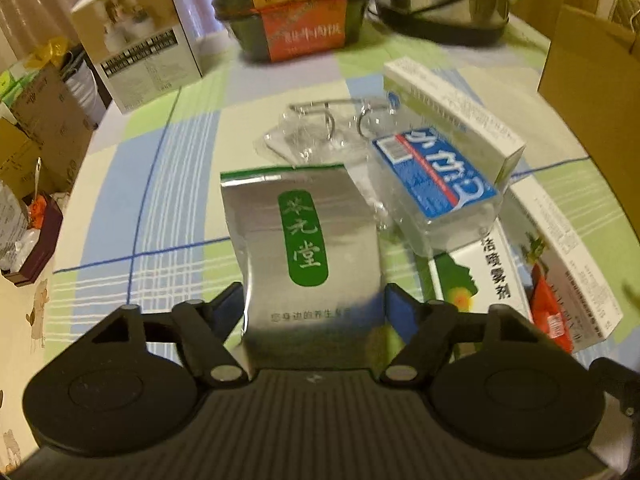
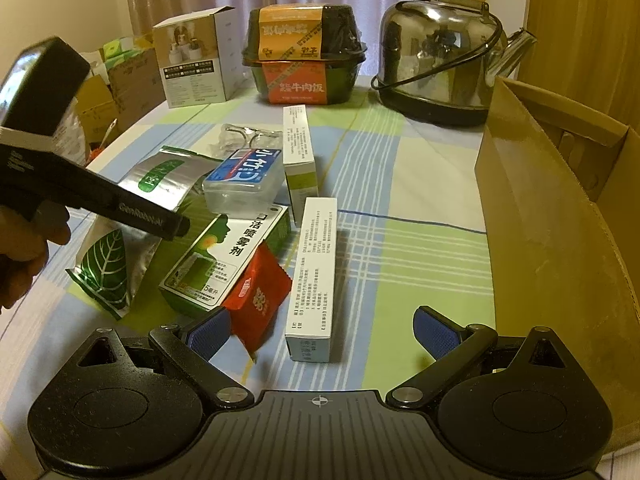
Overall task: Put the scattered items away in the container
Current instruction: 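Grasp the silver-green tea pouch with the left gripper, then grasp the long white medicine box with the right gripper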
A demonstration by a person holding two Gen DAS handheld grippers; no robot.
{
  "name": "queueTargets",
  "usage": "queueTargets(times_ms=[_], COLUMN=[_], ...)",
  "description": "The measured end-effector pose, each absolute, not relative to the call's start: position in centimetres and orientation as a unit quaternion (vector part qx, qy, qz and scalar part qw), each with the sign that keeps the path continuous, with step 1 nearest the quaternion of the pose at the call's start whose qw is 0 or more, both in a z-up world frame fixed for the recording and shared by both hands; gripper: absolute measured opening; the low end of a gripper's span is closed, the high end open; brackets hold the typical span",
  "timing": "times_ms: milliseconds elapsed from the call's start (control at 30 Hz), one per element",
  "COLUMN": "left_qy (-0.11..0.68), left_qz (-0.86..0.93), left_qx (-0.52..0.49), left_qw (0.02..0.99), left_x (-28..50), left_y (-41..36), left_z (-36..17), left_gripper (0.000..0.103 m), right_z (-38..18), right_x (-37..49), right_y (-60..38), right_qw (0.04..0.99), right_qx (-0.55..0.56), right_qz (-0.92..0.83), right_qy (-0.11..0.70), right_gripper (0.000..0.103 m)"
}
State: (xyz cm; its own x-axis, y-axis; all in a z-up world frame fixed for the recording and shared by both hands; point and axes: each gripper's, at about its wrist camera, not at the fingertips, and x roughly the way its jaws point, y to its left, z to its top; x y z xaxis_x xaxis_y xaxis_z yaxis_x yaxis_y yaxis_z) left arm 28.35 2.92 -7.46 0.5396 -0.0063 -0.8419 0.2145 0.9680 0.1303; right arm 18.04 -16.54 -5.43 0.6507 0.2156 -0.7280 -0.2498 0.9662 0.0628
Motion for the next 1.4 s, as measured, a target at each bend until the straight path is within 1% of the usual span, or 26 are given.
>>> queueTargets(times_ms=[33, 67, 100, 167, 500, 533, 567, 600, 733, 800, 833, 900, 933, 967, 1400], left_qy=[0.477, 0.478, 0.478, 0.483, 0.48, 0.48, 0.48, 0.48, 0.484, 0.485, 0.485, 0.486, 0.485, 0.485, 0.484], left_qz=[-0.063, -0.064, -0.065, -0.074, -0.081, -0.081, -0.082, -0.083, -0.088, -0.09, -0.091, -0.093, -0.094, -0.095, -0.105], left_qx=[0.11, 0.112, 0.112, 0.104, 0.091, 0.088, 0.085, 0.083, 0.078, 0.077, 0.076, 0.074, 0.075, 0.076, 0.064], left_qw=[0.869, 0.869, 0.869, 0.866, 0.869, 0.869, 0.869, 0.869, 0.867, 0.866, 0.866, 0.866, 0.866, 0.866, 0.866], left_x=[28.4, 28.3, 28.2, 27.8, 24.1, 23.8, 23.7, 23.6, 23.3, 23.2, 23.2, 23.0, 22.9, 22.8, 19.4], left_y=[3.0, 3.1, 3.3, 3.8, 6.1, 6.2, 6.2, 6.2, 6.1, 6.0, 5.9, 5.8, 5.8, 5.7, 4.6], left_z=[-7.6, -7.5, -7.3, -6.9, -5.3, -5.2, -5.2, -5.2, -5.5, -5.6, -5.7, -5.8, -5.8, -5.7, -4.0], left_gripper=[0.061, 0.048, 0.045, 0.042, 0.04, 0.04, 0.04, 0.04, 0.04, 0.04, 0.04, 0.04, 0.04, 0.04, 0.04], right_z=[-5.5, -5.5, -5.6, -5.6, -5.1, -5.1, -5.2, -5.3, -6.5, -7.3, -7.7, -8.1, -8.2, -8.1, -5.8], right_x=[18.1, 18.3, 18.4, 18.7, 21.0, 21.2, 21.6, 22.0, 23.6, 24.3, 24.6, 24.9, 24.9, 24.9, 20.1], right_y=[-16.6, -16.5, -16.6, -16.6, -16.2, -16.2, -16.2, -16.2, -15.8, -15.4, -15.2, -15.1, -15.1, -15.1, -16.0], right_qw=[0.908, 0.908, 0.908, 0.909, 0.916, 0.916, 0.916, 0.912, 0.903, 0.895, 0.892, 0.889, 0.888, 0.888, 0.892], right_qx=[-0.021, -0.021, -0.021, -0.019, -0.012, -0.013, -0.015, -0.013, -0.014, -0.015, -0.018, -0.022, -0.022, -0.023, -0.022], right_qz=[0.128, 0.128, 0.128, 0.126, 0.108, 0.104, 0.101, 0.102, 0.101, 0.107, 0.109, 0.108, 0.108, 0.108, 0.095], right_qy=[0.398, 0.398, 0.398, 0.397, 0.386, 0.387, 0.389, 0.396, 0.418, 0.432, 0.438, 0.445, 0.446, 0.446, 0.441], right_gripper=[0.102, 0.102, 0.102, 0.102, 0.102, 0.096, 0.08, 0.075, 0.075, 0.062, 0.052, 0.045, 0.033, 0.029, 0.029])
